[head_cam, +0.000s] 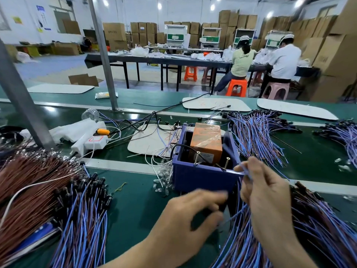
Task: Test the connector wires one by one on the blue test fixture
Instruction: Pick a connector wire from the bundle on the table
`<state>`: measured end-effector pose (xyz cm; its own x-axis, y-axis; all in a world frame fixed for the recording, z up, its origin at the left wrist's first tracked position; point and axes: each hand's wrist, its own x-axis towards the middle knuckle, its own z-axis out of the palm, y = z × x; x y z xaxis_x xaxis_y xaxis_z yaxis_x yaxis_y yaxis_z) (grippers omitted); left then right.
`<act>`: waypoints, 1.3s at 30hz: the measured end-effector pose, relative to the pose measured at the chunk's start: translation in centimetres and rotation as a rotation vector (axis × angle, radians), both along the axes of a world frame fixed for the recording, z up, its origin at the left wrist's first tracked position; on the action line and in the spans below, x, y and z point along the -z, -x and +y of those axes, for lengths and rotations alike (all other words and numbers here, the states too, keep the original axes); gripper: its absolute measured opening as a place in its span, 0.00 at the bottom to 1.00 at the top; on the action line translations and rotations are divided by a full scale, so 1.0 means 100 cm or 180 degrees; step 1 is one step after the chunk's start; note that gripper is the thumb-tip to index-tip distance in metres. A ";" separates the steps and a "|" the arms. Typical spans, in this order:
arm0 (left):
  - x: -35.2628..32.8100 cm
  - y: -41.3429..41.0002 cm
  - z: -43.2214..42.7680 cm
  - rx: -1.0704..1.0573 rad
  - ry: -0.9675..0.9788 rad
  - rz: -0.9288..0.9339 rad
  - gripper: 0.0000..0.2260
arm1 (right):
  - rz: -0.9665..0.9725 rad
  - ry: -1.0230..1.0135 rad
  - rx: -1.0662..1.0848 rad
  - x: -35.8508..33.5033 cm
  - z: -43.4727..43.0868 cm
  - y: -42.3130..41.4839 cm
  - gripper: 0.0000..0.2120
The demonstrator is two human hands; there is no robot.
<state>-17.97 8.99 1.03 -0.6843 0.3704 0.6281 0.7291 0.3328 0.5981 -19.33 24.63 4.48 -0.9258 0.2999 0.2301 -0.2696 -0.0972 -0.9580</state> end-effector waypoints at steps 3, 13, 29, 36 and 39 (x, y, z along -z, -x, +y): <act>-0.019 0.004 0.020 -0.0074 -0.1083 -0.0728 0.15 | 0.0202 -0.0687 0.0203 0.019 -0.014 0.001 0.17; -0.015 0.052 0.004 -0.0016 -0.0972 -0.2805 0.17 | -0.0169 -0.0554 0.0413 0.046 0.020 0.020 0.11; -0.020 0.086 -0.016 -0.0576 0.0276 -0.3264 0.21 | -0.0612 -0.1010 0.0141 0.054 0.050 0.026 0.13; -0.020 0.084 -0.018 -0.0525 0.0314 -0.3163 0.20 | -0.0458 -0.1036 -0.0062 0.052 0.050 0.019 0.14; -0.020 0.085 -0.018 -0.0547 0.0336 -0.3152 0.20 | -0.0359 -0.1094 -0.0081 0.051 0.048 0.017 0.14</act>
<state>-26.44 7.24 3.00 -0.9294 0.2385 -0.2817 -0.1423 0.4729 0.8696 -21.03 29.47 -0.66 -0.9573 0.1991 0.2094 -0.1620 0.2305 -0.9595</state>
